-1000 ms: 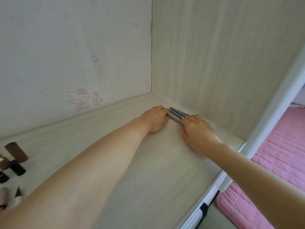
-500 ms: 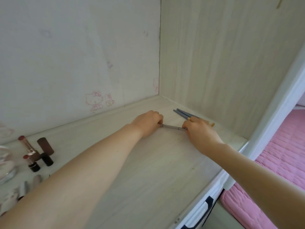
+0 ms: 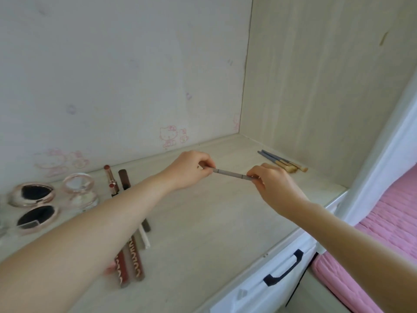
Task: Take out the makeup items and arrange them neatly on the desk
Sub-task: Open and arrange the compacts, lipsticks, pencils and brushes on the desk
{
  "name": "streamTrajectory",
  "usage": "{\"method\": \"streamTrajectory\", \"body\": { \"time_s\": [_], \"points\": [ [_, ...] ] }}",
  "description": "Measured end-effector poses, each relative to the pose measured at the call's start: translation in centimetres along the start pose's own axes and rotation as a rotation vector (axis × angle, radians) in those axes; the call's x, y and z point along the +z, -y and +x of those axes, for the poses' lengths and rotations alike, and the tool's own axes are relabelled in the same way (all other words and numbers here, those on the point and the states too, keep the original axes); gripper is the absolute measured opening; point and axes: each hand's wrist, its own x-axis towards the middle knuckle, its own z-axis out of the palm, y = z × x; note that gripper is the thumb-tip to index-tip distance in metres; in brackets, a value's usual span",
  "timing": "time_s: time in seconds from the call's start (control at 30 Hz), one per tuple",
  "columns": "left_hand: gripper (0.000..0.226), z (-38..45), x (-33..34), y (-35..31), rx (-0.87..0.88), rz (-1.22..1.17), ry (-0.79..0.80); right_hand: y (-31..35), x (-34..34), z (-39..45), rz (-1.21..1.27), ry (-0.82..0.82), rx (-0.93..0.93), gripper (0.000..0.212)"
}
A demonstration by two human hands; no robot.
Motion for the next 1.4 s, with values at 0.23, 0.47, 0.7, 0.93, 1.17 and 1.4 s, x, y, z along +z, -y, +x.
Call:
{"method": "streamTrajectory", "body": {
  "time_s": [0.23, 0.47, 0.7, 0.93, 1.17, 1.4],
  "points": [
    [0.006, -8.3, -5.1, 0.3, -0.12, -0.184, -0.057, 6.4, 1.3, -1.9, 0.178, 0.003, -0.049, 0.015],
    [0.016, -16.3, -8.1, 0.8, -0.3, -0.751, -0.316, 14.6, 2.1, -3.7, 0.421, 0.073, -0.031, 0.014],
    [0.012, -22.8, -10.2, 1.6, -0.318, -0.806, -0.519, 22.5, 3.7, -4.8, 0.649, 0.166, -0.067, 0.015],
    [0.013, -27.9, -11.5, 3.0, -0.367, -0.716, -0.586, 28.8, 6.5, -5.7, 0.882, 0.288, -0.044, 0.018],
    [0.015, -31.1, -11.6, 4.5, -0.391, -0.709, -0.658, 32.7, 8.9, -6.7, 0.983, 0.384, -0.082, 0.015],
    [0.013, -31.9, -11.1, 5.9, -0.363, -0.621, -0.735, 33.7, 10.1, -7.1, 0.969, 0.382, -0.103, 0.012]
  ]
}}
